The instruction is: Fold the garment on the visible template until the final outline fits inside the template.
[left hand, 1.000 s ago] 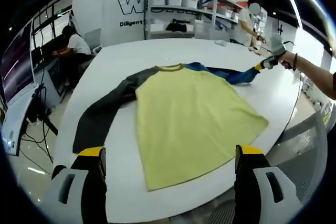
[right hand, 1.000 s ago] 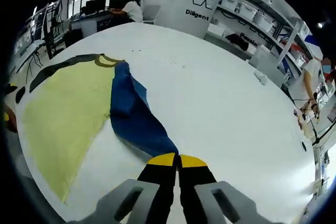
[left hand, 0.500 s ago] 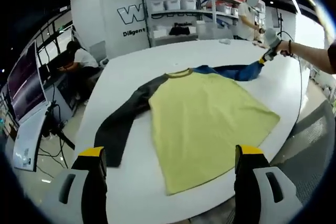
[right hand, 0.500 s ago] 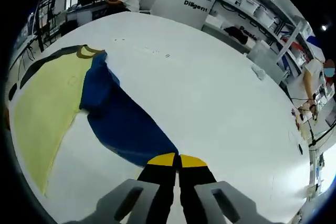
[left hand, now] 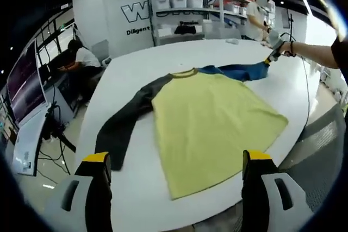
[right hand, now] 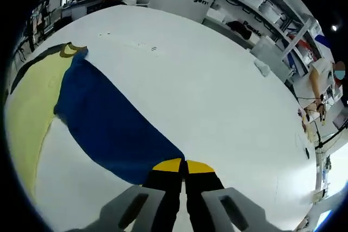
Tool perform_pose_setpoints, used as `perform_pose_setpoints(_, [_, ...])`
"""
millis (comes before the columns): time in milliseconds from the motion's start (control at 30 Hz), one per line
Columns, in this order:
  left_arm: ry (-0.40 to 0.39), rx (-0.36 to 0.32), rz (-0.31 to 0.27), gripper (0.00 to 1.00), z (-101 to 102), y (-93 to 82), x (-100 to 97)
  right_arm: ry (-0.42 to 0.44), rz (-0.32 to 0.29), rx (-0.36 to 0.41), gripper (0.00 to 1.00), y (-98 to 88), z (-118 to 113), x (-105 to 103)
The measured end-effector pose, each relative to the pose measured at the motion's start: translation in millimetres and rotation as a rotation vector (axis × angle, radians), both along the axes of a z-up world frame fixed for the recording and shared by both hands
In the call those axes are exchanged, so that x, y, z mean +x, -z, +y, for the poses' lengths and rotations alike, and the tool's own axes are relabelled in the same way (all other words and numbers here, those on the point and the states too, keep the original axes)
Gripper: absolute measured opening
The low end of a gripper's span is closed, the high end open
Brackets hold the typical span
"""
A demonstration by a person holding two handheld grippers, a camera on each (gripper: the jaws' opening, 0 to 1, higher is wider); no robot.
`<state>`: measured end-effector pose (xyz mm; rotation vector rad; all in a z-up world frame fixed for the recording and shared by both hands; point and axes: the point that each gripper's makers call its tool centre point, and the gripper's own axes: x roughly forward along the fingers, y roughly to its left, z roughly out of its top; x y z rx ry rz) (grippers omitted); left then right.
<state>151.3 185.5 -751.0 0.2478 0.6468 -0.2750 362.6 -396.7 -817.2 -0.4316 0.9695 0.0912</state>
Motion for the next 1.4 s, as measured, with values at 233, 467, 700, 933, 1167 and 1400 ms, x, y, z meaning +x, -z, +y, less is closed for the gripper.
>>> perform_pose_setpoints(233, [-0.005, -0.013, -0.032, 0.98, 2, -11.6, 4.5, 0.037, 0.038, 0.023, 0.00, 10.8, -23, 9])
perform_pose_setpoints(467, [-0.002, -0.006, -0.003, 0.98, 2, -4.8, -0.6, 0.060, 0.068, 0.019, 0.00, 12.9, -38, 11])
perform_pose_setpoints(700, [-0.002, -0.011, -0.008, 0.97, 2, -5.1, -0.3, 0.048, 0.090, -0.004, 0.00, 8.7, -39, 7])
perform_pose_setpoints(933, [0.006, -0.007, -0.008, 0.97, 2, -6.1, -2.1, 0.032, 0.119, -0.028, 0.00, -2.1, -37, 2])
perform_pose_setpoints(1167, [0.009, -0.015, -0.001, 0.97, 0, -3.3, -4.2, 0.073, 0.136, -0.008, 0.00, 4.5, -37, 4])
perform_pose_setpoints(1400, [0.004, -0.014, -0.001, 0.97, 1, -3.1, -3.8, 0.079, 0.108, -0.031, 0.00, 9.9, -38, 8])
